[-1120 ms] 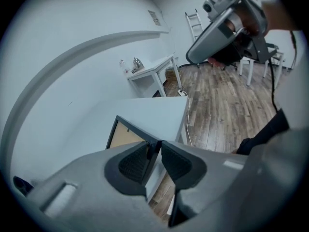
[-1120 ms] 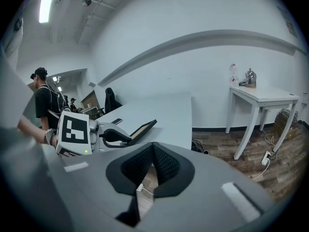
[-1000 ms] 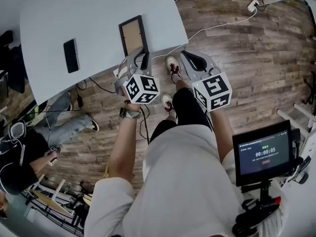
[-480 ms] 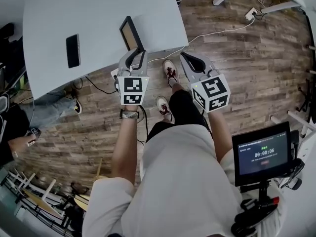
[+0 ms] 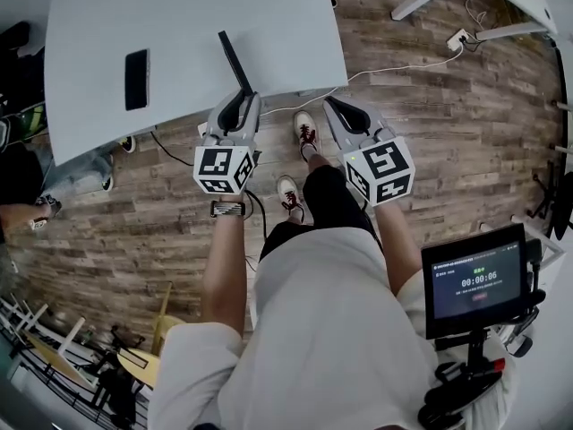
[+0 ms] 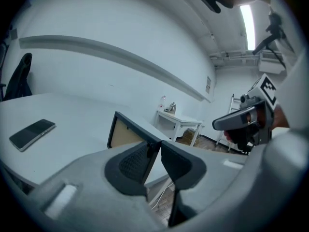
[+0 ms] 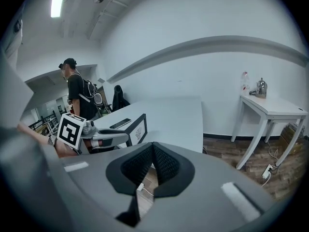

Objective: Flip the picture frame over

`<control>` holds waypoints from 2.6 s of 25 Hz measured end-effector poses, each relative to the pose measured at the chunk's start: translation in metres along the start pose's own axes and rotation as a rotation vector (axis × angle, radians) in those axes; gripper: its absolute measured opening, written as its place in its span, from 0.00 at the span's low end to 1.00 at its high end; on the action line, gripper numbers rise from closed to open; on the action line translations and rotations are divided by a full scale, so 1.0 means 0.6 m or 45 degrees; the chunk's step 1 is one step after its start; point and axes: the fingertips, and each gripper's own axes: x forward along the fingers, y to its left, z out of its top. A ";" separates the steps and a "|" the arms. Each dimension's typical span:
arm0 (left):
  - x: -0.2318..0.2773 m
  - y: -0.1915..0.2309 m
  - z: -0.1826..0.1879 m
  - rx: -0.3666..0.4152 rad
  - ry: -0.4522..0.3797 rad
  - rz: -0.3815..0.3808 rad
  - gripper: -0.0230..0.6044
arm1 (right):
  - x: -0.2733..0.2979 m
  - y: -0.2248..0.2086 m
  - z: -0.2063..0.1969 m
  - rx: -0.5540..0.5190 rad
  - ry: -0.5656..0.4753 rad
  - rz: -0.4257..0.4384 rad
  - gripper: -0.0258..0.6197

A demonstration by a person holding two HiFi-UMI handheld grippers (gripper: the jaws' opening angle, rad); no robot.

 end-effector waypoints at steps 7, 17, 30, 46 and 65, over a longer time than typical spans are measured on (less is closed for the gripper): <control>-0.023 0.013 0.004 -0.205 -0.140 -0.029 0.19 | 0.006 0.015 0.005 -0.034 0.016 0.036 0.04; -0.054 0.040 -0.005 -0.297 -0.190 0.005 0.19 | 0.024 0.047 0.010 -0.072 0.044 0.079 0.04; -0.101 0.083 -0.040 -0.459 -0.214 0.118 0.17 | 0.039 0.077 0.008 -0.109 0.073 0.136 0.04; -0.112 0.091 -0.066 -0.487 -0.168 0.152 0.20 | 0.045 0.092 -0.001 -0.131 0.109 0.168 0.04; -0.112 0.107 -0.108 -0.570 -0.126 0.164 0.23 | 0.045 0.094 -0.011 -0.139 0.133 0.173 0.04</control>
